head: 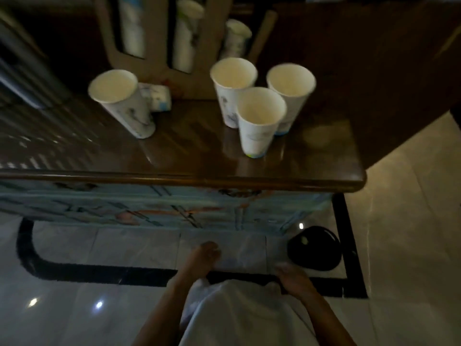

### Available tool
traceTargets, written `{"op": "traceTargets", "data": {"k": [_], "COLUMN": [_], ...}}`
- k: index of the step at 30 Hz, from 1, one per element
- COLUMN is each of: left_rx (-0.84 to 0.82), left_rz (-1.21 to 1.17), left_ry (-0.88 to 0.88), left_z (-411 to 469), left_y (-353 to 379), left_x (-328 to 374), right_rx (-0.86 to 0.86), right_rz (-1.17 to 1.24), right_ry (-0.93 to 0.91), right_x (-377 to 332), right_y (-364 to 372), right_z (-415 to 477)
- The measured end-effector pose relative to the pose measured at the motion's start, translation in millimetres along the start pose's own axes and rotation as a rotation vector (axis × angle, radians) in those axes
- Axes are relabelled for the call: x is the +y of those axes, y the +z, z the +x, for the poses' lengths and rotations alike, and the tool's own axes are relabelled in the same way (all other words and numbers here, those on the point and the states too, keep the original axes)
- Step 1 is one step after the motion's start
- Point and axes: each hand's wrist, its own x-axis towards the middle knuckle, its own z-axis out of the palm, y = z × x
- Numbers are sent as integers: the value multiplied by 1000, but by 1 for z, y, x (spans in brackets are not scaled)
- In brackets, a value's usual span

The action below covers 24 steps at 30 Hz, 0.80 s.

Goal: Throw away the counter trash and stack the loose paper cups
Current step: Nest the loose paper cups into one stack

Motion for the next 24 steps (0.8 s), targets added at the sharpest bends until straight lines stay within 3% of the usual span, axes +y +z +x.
{"op": "traceTargets", "data": {"k": [3, 7, 10, 13, 15, 20, 24], "left_rx": [89, 256, 611, 843, 878, 811, 844], "left_rz": [-72, -216, -400, -518, -494, -535, -580], "left_ry": [150, 427, 536, 555, 556, 572, 626], "left_z": [-1, -21, -31, -17, -1, 31, 43], "left_y": [-66, -158, -213, -251, -269, -286, -298], "left_x": [-6, -1, 8, 17, 27, 55, 52], "right_rx": [65, -2, 15, 197, 300, 532, 590], "right_rz": [28, 138, 204, 288, 303, 227, 154], "right_ry": [-143, -299, -475, -696, -810, -872, -922], "right_x": [-64, -157, -235, -313, -357, -416, -456], "right_y": [4, 9, -4, -30, -46, -66, -81], "right_z": [-2, -29, -66, -105, -119, -106, -70]}}
